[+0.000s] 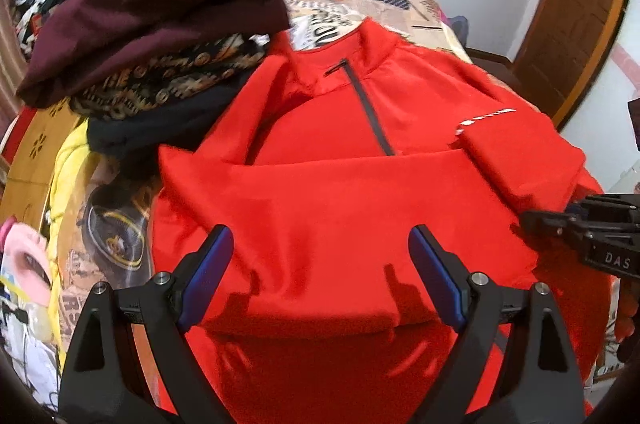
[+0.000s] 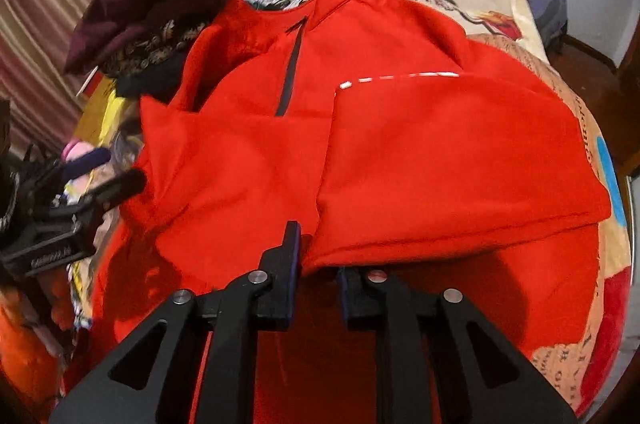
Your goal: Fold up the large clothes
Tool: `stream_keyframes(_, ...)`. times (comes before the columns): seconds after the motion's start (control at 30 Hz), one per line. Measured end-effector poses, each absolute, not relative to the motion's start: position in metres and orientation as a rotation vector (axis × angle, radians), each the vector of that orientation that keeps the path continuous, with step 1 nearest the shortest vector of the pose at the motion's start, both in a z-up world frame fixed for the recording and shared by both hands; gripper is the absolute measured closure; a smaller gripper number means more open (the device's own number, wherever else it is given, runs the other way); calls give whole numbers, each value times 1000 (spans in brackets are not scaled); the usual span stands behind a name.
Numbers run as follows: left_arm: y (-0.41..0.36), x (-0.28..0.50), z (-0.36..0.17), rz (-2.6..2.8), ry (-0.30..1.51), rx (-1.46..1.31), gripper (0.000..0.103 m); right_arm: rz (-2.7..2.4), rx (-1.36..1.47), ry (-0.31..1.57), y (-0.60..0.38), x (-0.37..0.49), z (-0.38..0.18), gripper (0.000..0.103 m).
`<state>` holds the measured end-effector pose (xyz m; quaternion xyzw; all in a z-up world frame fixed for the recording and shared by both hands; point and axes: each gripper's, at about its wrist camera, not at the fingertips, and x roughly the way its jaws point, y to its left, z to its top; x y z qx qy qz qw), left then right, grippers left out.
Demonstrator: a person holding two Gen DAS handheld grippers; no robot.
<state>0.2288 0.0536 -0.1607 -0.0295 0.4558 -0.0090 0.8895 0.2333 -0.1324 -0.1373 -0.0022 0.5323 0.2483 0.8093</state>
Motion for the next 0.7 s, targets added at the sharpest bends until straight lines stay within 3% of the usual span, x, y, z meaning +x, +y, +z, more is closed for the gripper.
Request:
stream_keyframes(0.2,11,238,-131,-126,888,16,14,520,-18,1075,-163,212,-116,62)
stream_keyframes(0.47,-69,252,-106,-313,845,136,14,317,58,947,-241,202,-93,61)
stream_keyframes(0.7,-144,265,-133,-434,911,293,14,189,166,963,-293,209,-105,60)
